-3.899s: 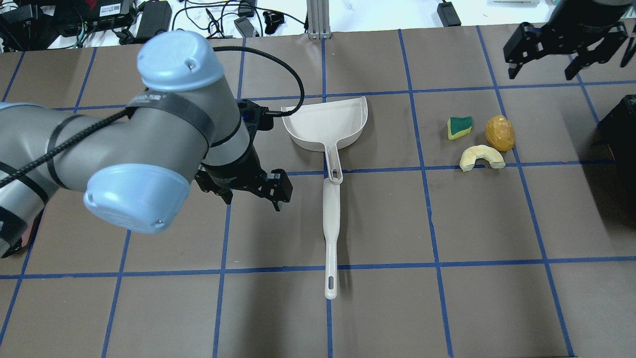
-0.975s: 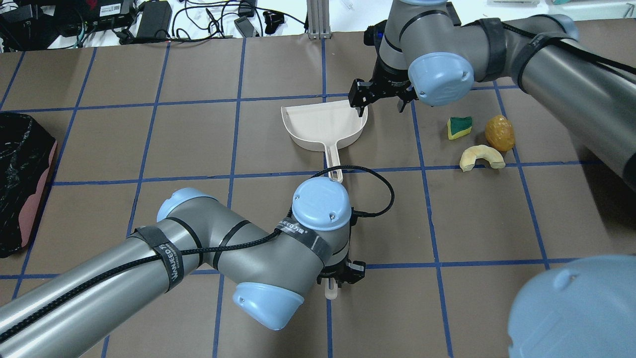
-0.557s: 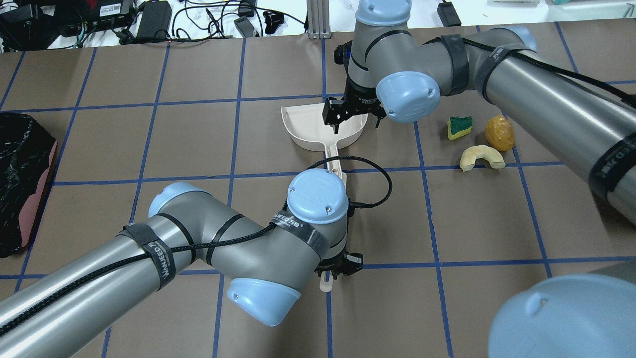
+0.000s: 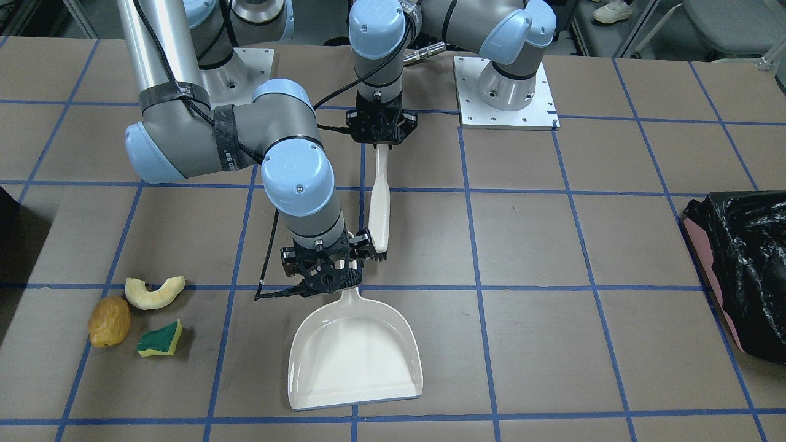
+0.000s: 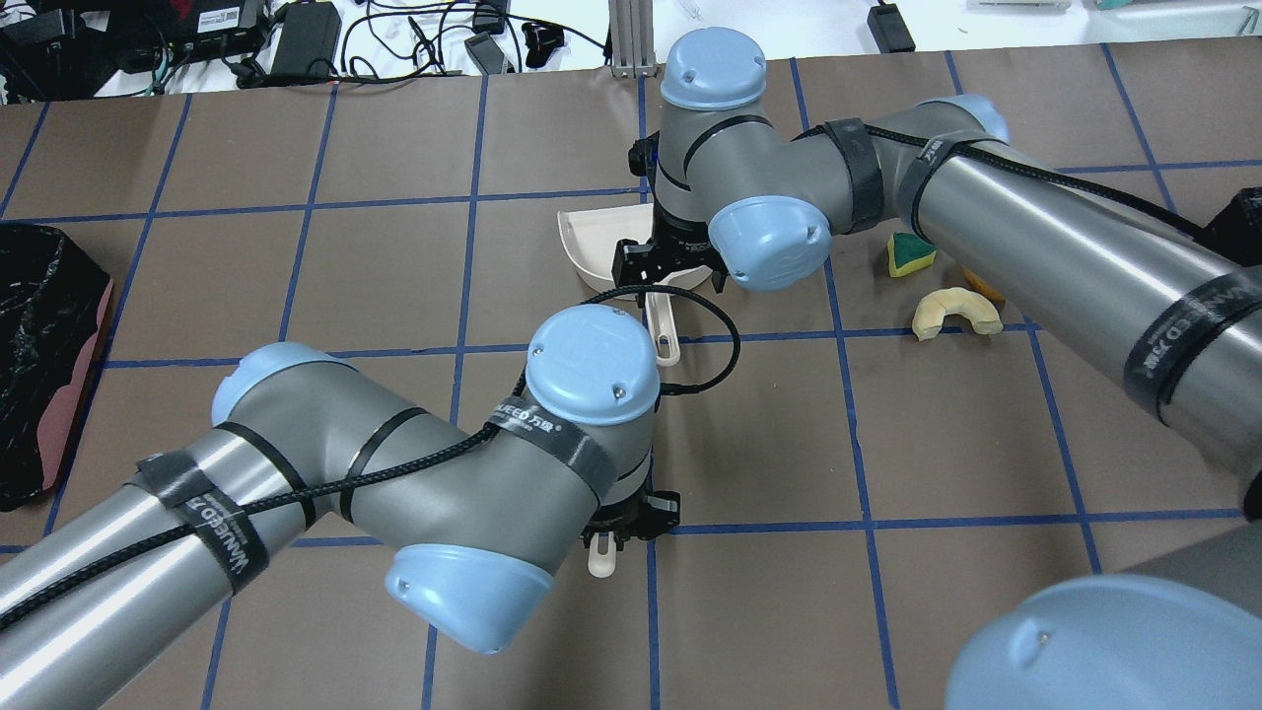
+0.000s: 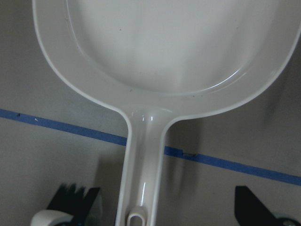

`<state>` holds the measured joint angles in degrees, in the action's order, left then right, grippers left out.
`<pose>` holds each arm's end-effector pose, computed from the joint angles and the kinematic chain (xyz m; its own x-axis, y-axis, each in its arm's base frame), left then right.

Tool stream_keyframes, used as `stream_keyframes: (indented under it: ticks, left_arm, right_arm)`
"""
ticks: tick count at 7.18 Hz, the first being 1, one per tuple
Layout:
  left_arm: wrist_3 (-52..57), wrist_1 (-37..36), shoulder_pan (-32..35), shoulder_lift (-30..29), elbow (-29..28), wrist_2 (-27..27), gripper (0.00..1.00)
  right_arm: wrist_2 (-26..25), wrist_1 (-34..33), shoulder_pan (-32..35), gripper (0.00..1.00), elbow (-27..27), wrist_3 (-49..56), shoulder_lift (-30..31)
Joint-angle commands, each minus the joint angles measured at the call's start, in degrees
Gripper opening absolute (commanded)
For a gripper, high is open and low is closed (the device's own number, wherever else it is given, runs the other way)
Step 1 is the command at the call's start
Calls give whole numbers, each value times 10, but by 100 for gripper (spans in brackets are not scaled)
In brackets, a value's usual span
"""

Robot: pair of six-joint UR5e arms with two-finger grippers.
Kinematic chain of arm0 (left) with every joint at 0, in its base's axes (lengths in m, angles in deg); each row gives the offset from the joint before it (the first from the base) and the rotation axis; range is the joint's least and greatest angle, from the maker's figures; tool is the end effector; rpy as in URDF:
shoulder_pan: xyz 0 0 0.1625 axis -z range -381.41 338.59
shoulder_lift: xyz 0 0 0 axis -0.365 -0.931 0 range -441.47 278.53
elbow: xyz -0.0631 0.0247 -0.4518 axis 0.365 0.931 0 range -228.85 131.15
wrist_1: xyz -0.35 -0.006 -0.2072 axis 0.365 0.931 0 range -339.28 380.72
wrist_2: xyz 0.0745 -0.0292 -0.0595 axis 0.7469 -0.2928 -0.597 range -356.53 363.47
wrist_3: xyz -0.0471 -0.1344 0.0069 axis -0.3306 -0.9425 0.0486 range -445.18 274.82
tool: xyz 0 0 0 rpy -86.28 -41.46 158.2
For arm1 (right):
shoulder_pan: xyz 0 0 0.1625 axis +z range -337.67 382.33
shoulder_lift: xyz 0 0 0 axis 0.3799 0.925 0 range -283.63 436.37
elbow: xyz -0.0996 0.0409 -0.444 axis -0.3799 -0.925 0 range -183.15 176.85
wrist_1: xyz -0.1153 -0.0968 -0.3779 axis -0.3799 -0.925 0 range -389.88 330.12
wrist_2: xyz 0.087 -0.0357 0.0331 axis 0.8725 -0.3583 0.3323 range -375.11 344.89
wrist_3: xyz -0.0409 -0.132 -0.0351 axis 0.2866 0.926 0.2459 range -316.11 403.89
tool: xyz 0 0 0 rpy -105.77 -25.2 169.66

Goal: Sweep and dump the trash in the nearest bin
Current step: 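Pull the brush off the dustpan with the left gripper while the right lifts the dustpan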

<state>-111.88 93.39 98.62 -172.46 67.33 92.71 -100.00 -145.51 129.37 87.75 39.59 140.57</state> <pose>-0.3292 -0.2992 0.2864 -0.9960 0.0620 -0.0649 0.0511 0.9860 0.1585 0.3269 -0.5682 0.2573 -0.9721 -0.2177 -0.0875 -0.2207 0.9750 0.0254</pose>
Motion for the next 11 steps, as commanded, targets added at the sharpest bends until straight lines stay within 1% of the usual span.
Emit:
stream_keyframes:
  ticks: [1,3,4,5,6,7,8,9,10,11]
  left_arm:
    - [12,69,-22,47,-6,2,0]
    - [60,137,-57,87,-7,26,0]
    - [92,143,-88,100,-7,32,0]
    - [129,150,-131,108,-13,33,0]
    - [186,174,-187,107,-38,35,0]
    - [244,191,-254,101,-77,35,0]
    - [296,195,-318,93,-103,41,0]
    - [319,194,-365,90,-106,73,0]
    - [368,188,-394,79,-105,74,0]
    - [380,182,-404,69,-107,74,0]
  right_arm:
    - [-6,1,20,97,7,-2,-2]
    - [-5,-13,20,96,38,1,-2]
    - [-5,-20,20,96,45,1,-2]
    - [-3,-28,20,86,45,1,-3]
    - [0,-46,20,83,45,8,-3]
    - [-2,-51,20,74,45,9,-4]
    - [-5,-51,20,73,45,8,-8]
    - [0,-50,20,66,45,0,-9]
    - [2,-52,20,61,46,-4,-9]
    - [-1,-50,20,53,45,-3,-8]
